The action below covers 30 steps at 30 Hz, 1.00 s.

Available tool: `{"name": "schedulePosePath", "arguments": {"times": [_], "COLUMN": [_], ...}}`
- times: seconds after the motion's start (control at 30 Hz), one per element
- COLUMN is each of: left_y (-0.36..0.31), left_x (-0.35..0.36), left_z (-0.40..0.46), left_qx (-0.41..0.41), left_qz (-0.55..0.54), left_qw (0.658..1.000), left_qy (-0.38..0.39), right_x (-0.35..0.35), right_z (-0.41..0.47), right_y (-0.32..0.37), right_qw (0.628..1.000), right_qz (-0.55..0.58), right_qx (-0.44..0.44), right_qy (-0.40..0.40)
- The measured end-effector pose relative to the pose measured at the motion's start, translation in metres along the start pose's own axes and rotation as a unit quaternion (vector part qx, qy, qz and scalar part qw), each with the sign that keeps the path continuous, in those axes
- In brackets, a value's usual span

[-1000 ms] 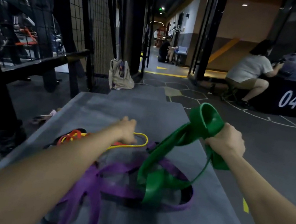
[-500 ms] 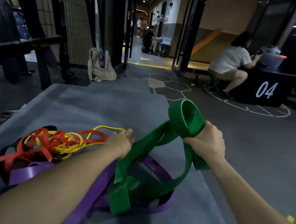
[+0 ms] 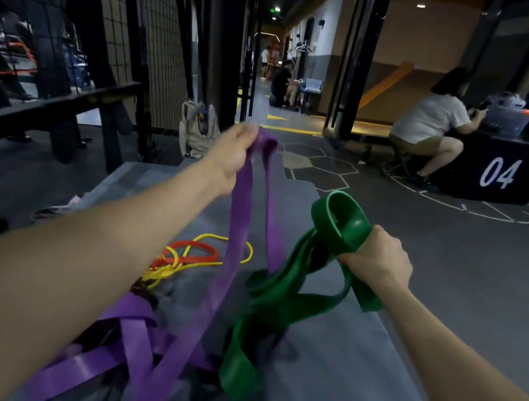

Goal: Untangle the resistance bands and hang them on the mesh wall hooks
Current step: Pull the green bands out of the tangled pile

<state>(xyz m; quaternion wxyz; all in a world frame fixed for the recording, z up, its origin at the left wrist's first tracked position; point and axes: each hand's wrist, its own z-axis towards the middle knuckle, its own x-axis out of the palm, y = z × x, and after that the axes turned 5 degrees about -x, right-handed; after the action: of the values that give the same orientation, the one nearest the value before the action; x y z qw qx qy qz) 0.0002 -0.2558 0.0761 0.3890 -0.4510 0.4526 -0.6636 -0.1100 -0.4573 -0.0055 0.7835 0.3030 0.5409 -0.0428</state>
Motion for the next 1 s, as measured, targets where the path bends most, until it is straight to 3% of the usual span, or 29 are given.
{"name": "schedulePosePath", "arguments": {"times": [0.1, 0.17, 0.3, 0.37, 0.5, 0.6, 0.63, 0.67, 0.7, 0.77, 0.8, 0.83, 0.9, 1.0], "left_y": [-0.039, -0.050, -0.033, -0.015, 0.016, 0.039, 0.048, 0.059, 0.070, 0.099, 0.114, 0.130, 0.155, 0.173], "left_x": [-0.018, -0.042, -0.077, -0.086, -0.106, -0.112, -0.110, -0.104, -0.097, -0.080, -0.071, -0.064, -0.057, -0.060], "left_z": [0.005, 0.013, 0.017, 0.013, 0.002, -0.007, -0.012, -0.017, -0.021, -0.026, -0.029, -0.034, -0.041, -0.042], "left_qx": [-0.002, 0.037, 0.064, 0.046, -0.013, -0.103, -0.103, -0.071, -0.026, 0.009, -0.019, -0.060, -0.133, -0.161], "left_qz": [-0.133, -0.123, 0.087, 0.222, 0.533, 0.731, 0.766, 0.777, 0.762, 0.666, 0.619, 0.591, 0.571, 0.595], "left_qw": [0.988, 0.983, 0.981, 0.958, 0.823, 0.658, 0.621, 0.614, 0.638, 0.746, 0.784, 0.800, 0.800, 0.781], "left_qy": [-0.080, -0.133, -0.162, -0.175, -0.196, -0.149, -0.133, -0.121, -0.103, -0.020, 0.037, 0.090, 0.125, 0.100], "right_x": [0.000, 0.002, 0.005, 0.009, 0.014, 0.017, 0.018, 0.020, 0.022, 0.026, 0.027, 0.026, 0.021, 0.004], "right_z": [-0.003, -0.004, 0.000, 0.002, 0.008, 0.012, 0.013, 0.014, 0.014, 0.015, 0.016, 0.017, 0.021, 0.030], "right_y": [-0.001, -0.003, 0.003, 0.006, 0.001, -0.003, -0.003, -0.002, 0.000, 0.002, 0.002, 0.002, 0.000, -0.004], "right_qw": [0.999, 0.999, 0.998, 0.998, 0.998, 0.998, 0.998, 0.997, 0.997, 0.996, 0.995, 0.994, 0.987, 0.959], "right_qz": [-0.037, -0.038, -0.006, 0.004, 0.027, 0.049, 0.057, 0.065, 0.073, 0.085, 0.094, 0.106, 0.155, 0.269], "right_qx": [0.011, 0.035, 0.065, 0.062, 0.048, 0.039, 0.037, 0.035, 0.032, 0.026, 0.024, 0.022, 0.023, 0.042], "right_qy": [0.003, -0.008, -0.025, -0.026, -0.030, -0.019, -0.014, -0.009, -0.007, -0.006, -0.007, -0.010, -0.028, -0.082]}}
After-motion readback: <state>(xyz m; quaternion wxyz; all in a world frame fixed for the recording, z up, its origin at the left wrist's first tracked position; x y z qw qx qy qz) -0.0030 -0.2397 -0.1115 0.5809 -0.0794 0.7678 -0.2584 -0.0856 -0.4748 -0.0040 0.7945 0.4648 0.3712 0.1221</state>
